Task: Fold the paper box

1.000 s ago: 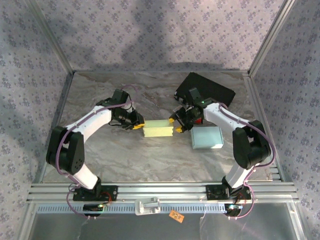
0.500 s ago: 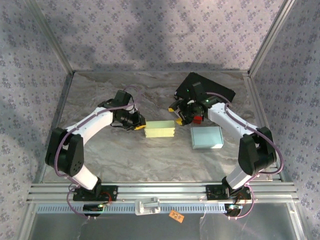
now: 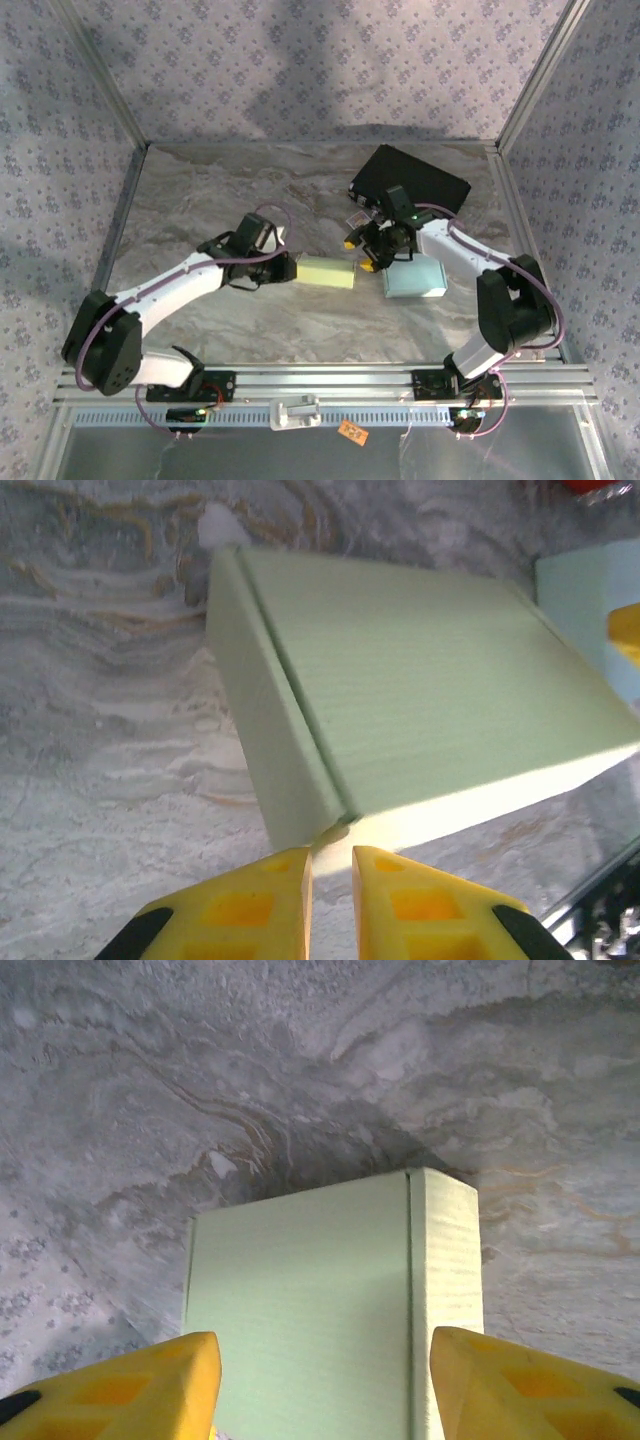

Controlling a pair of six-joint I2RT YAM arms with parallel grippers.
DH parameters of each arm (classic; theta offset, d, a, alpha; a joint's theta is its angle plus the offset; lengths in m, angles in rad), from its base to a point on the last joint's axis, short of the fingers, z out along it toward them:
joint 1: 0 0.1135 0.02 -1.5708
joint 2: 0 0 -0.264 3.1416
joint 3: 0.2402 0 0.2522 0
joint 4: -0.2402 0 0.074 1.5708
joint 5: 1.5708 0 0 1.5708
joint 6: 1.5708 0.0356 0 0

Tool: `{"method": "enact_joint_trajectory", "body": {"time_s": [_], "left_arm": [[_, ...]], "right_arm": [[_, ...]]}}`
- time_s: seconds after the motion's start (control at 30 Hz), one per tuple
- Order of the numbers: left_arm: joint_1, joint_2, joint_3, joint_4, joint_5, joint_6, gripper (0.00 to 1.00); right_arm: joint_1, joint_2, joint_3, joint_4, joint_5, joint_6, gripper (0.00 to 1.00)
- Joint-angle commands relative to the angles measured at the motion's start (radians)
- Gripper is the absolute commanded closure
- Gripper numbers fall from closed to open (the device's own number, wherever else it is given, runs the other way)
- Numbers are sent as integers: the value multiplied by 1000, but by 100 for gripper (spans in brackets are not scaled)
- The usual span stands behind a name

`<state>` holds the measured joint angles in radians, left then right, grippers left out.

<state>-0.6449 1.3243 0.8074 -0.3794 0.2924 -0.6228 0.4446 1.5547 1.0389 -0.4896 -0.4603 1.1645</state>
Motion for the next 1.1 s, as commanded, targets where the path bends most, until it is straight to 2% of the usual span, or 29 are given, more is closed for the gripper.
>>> {"method": "enact_joint_trajectory", "body": {"time_s": [0.0,0.23,0.4,0.5,0.53,0.6,0.63,0.67,0.77,0.83,0.9,0.93,0.97,1.03,1.07], "left_arm": [[-43,-54,-69,85,-71,-23,82],[-76,-85,-161,148,-90,-88,82],[-75,-91,-95,105,-108,-76,81],[-58,-99,-11,56,-130,-68,79],[-37,-112,20,36,-136,-73,77],[17,-164,59,25,-147,-77,72],[50,-202,75,19,-166,-80,42],[82,-234,83,20,-176,-78,1],[187,-338,103,14,-196,-47,0],[236,-400,113,-48,-289,-10,0],[260,-456,99,-110,-417,29,0],[269,-479,84,-131,-481,59,0],[271,-499,62,-146,-549,73,0],[270,-517,16,-219,-840,7,0],[271,-525,-11,-235,-937,-5,0]], "right_arm": [[12,-57,-39,-23,-21,-104,43],[46,-83,-84,-45,-3,-156,45],[41,-107,-20,-75,54,-208,46],[31,-163,55,-166,166,-289,44],[25,-205,83,-200,234,-325,39],[10,-305,124,-248,374,-386,1],[1,-361,142,-294,451,-401,1],[-10,-407,144,-341,514,-422,1],[-83,-538,178,-437,678,-487,1],[-155,-622,163,-470,784,-527,1],[-197,-676,102,-521,986,-482,1],[-209,-715,40,-485,1068,-521,1],[-215,-763,-44,-370,1107,-646,1],[-218,-893,-265,-88,1157,-850,1],[-217,-946,-356,20,1175,-906,1]]}}
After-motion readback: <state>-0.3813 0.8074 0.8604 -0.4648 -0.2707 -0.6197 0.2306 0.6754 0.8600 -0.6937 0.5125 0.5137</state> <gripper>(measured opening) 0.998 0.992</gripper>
